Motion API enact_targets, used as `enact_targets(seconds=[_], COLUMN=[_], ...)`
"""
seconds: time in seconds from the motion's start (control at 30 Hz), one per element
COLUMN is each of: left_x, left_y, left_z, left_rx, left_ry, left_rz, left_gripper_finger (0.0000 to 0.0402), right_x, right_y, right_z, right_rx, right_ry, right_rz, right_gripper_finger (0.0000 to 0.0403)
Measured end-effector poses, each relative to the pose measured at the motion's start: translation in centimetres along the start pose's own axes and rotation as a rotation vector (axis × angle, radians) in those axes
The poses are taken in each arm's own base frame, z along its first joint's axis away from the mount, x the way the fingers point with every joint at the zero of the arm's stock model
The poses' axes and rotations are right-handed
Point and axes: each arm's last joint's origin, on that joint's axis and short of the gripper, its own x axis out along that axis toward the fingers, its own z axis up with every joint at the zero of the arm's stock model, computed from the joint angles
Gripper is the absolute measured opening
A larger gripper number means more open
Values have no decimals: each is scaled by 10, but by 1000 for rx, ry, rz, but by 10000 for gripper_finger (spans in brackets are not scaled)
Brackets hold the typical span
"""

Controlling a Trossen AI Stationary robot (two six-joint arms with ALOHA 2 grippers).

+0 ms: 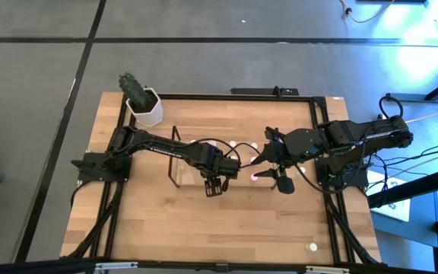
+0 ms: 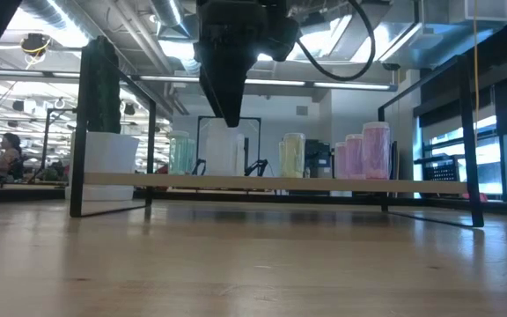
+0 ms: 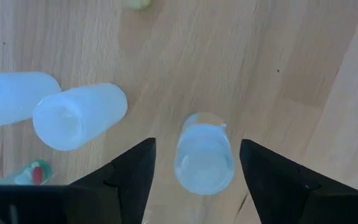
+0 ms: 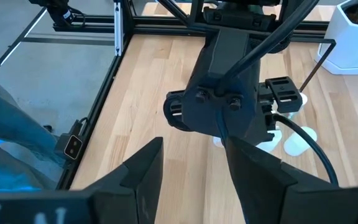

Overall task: Pick and place medicine bottles onto shelf by color
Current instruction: Put the yellow pill bottle aligned with the other yellow pill bottles on the shelf

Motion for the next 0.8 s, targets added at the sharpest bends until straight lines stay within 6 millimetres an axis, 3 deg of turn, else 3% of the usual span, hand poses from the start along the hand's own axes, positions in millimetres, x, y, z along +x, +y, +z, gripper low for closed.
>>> enact_targets(seconds=[0.43,0.8], left_x=[-29,-92], left_y=[7,24], left_z=[-6,-29], left_rx=[-11,-69], left_ry=[-75,-253], left_rz=[-4,67], left_gripper_finger=[232,232], right_x=[0,0], right_y=[0,0], right_z=[0,0], right_rx=[-1,-1], right_ry=[1,1], right_rz=[0,0], right_gripper_finger=[178,178])
